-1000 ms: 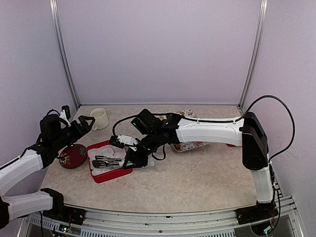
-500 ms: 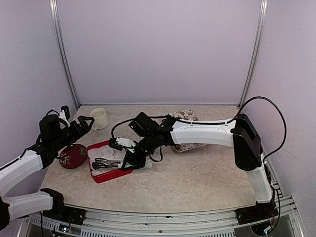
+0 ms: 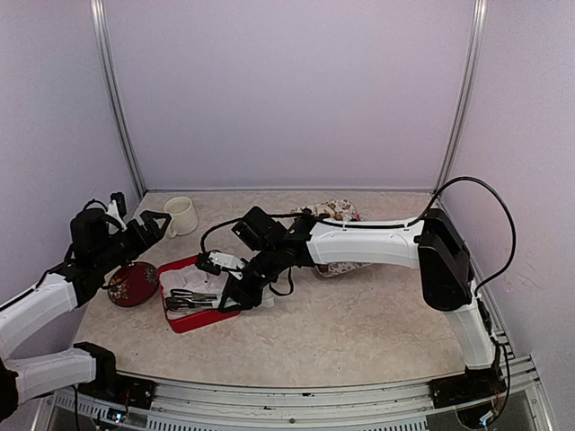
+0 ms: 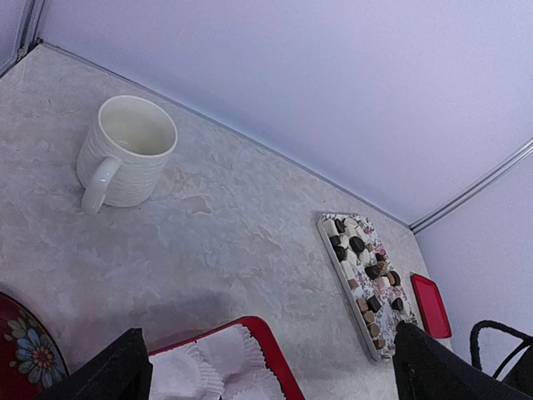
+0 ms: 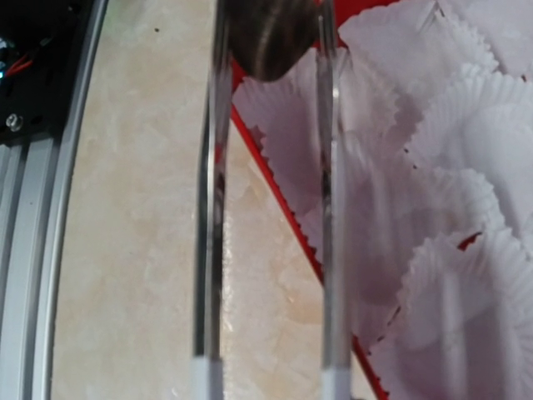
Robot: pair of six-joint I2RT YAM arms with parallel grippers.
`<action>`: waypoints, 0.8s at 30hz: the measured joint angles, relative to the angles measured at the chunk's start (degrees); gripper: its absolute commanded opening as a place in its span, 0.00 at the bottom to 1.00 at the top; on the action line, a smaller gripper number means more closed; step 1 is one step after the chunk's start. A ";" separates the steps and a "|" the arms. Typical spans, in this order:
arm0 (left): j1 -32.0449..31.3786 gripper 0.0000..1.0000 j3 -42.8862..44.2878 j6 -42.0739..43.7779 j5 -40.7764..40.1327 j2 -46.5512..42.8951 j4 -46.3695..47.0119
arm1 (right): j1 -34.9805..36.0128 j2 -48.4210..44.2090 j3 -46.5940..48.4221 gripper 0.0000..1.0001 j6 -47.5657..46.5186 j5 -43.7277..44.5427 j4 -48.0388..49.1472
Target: Pack the chocolate
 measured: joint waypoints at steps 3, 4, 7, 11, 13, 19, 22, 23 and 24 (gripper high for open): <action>0.07 0.99 0.00 0.02 0.04 -0.11 -0.11 | 0.00 0.24 0.00 0.37 0.09 0.00 -0.02; 0.09 0.99 0.00 0.02 0.04 -0.13 -0.11 | 0.00 0.26 0.02 0.37 0.11 0.00 0.00; 0.33 0.99 0.00 0.02 0.13 -0.13 -0.20 | 0.00 0.28 0.33 0.39 0.13 0.02 -0.09; 0.35 0.99 0.00 0.02 0.17 -0.13 -0.33 | 0.00 0.28 1.14 0.40 0.13 0.04 0.13; 0.35 0.99 0.00 0.02 0.22 -0.13 -0.33 | 0.00 0.28 1.33 0.40 0.13 0.04 0.15; 0.39 0.99 0.00 0.02 0.24 -0.11 -0.35 | 0.00 0.28 1.42 0.39 0.11 0.09 0.11; 0.39 0.99 0.00 0.04 0.24 -0.13 -0.35 | -0.04 0.09 1.18 0.39 0.15 0.37 0.31; 0.37 0.99 0.00 0.07 0.26 -0.13 -0.35 | -0.35 -0.57 0.24 0.39 0.24 0.55 0.76; 0.39 0.99 0.00 0.11 0.31 -0.13 -0.35 | -0.68 -1.44 -0.81 0.38 0.37 0.72 0.83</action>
